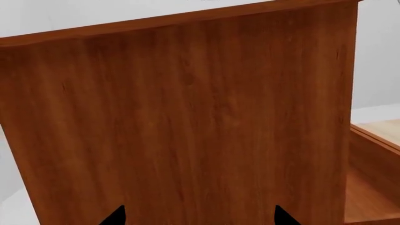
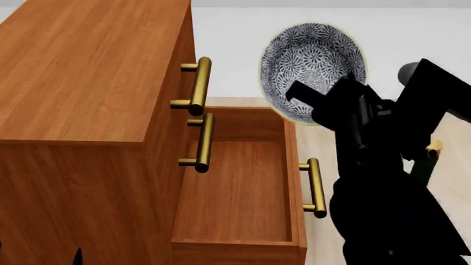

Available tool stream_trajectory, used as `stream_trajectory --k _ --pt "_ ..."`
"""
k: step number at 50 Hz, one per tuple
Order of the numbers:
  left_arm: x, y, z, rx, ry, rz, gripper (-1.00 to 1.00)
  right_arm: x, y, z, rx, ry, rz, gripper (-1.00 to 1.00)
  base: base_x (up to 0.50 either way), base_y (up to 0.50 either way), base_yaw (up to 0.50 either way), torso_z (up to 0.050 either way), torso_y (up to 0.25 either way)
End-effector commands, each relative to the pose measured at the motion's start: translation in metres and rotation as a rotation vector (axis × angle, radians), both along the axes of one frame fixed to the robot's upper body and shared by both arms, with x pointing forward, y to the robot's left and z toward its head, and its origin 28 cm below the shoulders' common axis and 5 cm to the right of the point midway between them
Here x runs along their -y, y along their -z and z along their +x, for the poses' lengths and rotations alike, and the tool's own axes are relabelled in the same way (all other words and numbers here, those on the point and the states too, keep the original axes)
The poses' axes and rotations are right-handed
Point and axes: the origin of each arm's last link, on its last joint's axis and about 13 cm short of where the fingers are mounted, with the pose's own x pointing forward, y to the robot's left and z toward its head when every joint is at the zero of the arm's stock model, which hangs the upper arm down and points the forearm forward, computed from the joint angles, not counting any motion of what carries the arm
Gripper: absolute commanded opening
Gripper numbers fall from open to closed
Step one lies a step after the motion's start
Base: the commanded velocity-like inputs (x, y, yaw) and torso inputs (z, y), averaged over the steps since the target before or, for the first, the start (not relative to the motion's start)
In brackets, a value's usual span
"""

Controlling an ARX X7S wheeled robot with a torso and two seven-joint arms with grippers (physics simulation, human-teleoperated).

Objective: Put the bowl in the bottom drawer of the cabinet.

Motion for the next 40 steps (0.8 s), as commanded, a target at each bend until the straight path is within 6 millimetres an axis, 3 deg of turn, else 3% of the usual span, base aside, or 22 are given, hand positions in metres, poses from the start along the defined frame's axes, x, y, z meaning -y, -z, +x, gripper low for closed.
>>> stream_trajectory --k 1,40 --pt "-0.002 -0.002 0.002 -0.007 0.015 -0.045 1.00 -0.016 0.011 0.015 -0.055 -0.027 0.004 -1.00 0.00 0.00 0.00 0.000 0.000" --pt "-0.005 -0.005 0.001 0.003 0.005 -0.052 1.00 -0.055 0.058 0.052 -0.251 0.064 -0.103 -1.00 0.00 0.00 0.00 0.000 0.000"
